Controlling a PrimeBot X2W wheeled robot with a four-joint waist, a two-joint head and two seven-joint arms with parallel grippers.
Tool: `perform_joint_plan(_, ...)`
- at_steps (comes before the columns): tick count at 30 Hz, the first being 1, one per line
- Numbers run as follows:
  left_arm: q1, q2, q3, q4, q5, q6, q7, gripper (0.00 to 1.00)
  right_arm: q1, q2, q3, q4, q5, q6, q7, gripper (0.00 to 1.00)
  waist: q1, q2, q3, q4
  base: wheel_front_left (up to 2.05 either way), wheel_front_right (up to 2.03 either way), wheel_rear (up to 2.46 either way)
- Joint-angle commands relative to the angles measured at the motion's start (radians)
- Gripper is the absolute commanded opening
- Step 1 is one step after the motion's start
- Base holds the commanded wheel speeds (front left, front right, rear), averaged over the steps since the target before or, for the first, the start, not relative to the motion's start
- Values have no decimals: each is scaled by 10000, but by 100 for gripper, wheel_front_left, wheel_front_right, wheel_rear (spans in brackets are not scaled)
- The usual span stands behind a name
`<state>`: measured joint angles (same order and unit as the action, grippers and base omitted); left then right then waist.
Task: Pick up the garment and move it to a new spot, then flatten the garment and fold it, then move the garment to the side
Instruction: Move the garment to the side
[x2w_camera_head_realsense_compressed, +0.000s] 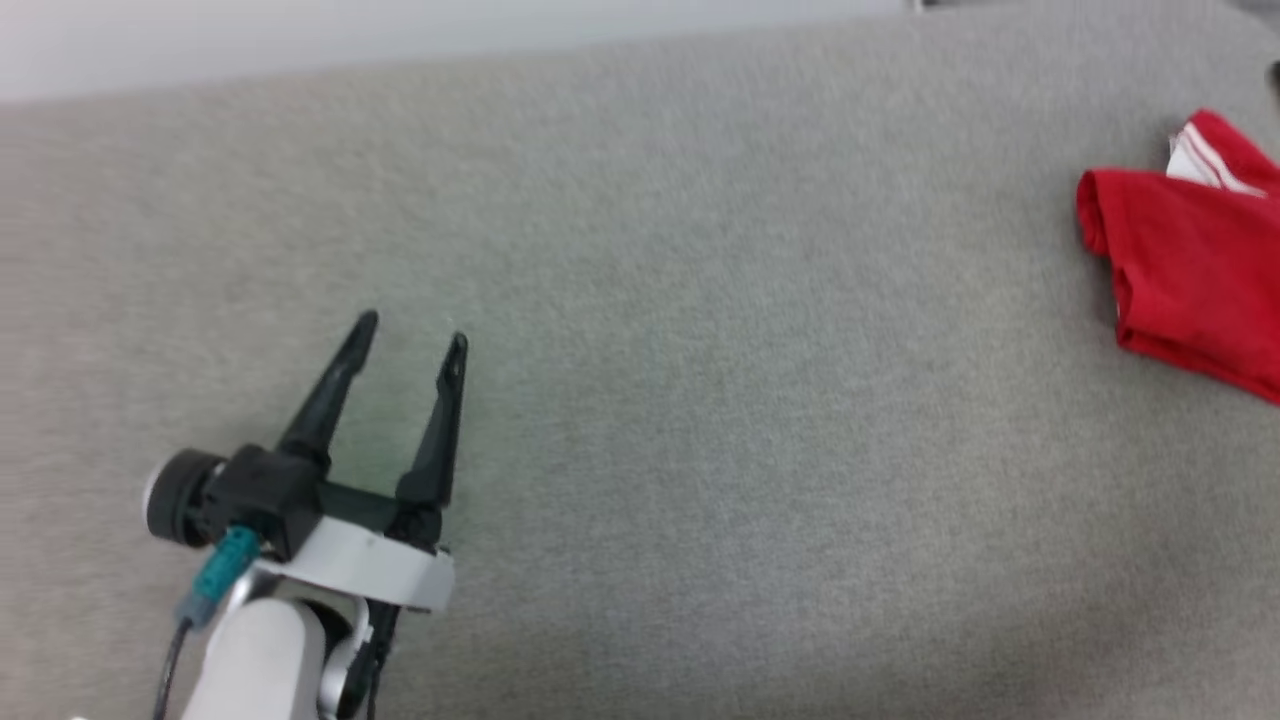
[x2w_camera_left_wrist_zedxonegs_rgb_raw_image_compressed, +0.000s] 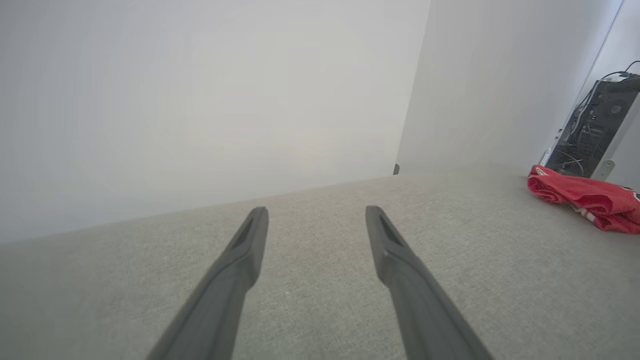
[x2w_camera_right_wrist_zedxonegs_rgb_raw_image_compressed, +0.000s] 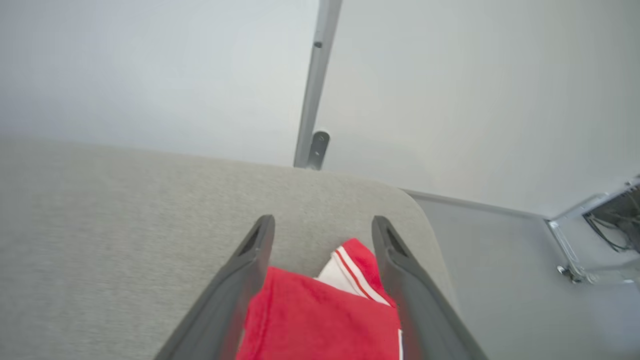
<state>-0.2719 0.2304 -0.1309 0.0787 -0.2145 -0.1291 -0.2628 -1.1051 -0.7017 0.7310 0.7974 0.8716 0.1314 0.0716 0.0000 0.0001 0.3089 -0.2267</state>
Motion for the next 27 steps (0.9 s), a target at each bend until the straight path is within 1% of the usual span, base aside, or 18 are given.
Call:
perform_joint_plan(1, 175, -69, 67, 64, 52, -20, -13, 100, 314, 93, 10, -124, 42, -18, -309, 100, 0, -1, -921, 584, 0, 0, 0)
perform_joint_plan(4, 470, -369, 358, 243, -58, 21, -13, 100, 1018, 380, 28, -433, 13, -18, -1331, 100, 0, -1, -1445, 853, 0, 0, 0)
perform_joint_plan(8, 909, -610, 641, 362, -115, 8, -13, 100, 2019, 818, 128, -865, -196, -18, -2530, 100, 0, -1, -1986, 1135, 0, 0, 0)
perform_joint_plan(11, 1216, -760, 821, 389, -51, 0, -13, 100, 2778, 1198, -6, -1093, -418, -16, -3083, 100, 0, -1, -2359, 1336, 0, 0, 0)
perform_joint_plan(14, 1610, -950, 996, 323, 33, -5, -13, 100, 3592, 1444, -335, -1316, -796, -18, -3325, 100, 0, -1, -2737, 1554, 0, 0, 0)
perform_joint_plan(17, 1967, -1118, 1291, 236, 109, 5, -13, 100, 4385, 1748, -969, -1811, -1492, -16, -3364, 100, 0, -1, -3014, 1728, 0, 0, 0)
perform_joint_plan(22, 2493, -1400, 1668, 48, 174, 55, -13, 100, 6207, 2486, -3071, -3082, -3052, -18, -3366, 100, 0, -1, -3251, 1938, 0, 0, 0)
perform_joint_plan(27, 2838, -1584, 1712, -34, 410, 53, -13, 100, 8040, 3437, -4650, -4510, -4777, -18, -3367, 100, 0, -1, -3398, 2164, 0, 0, 0)
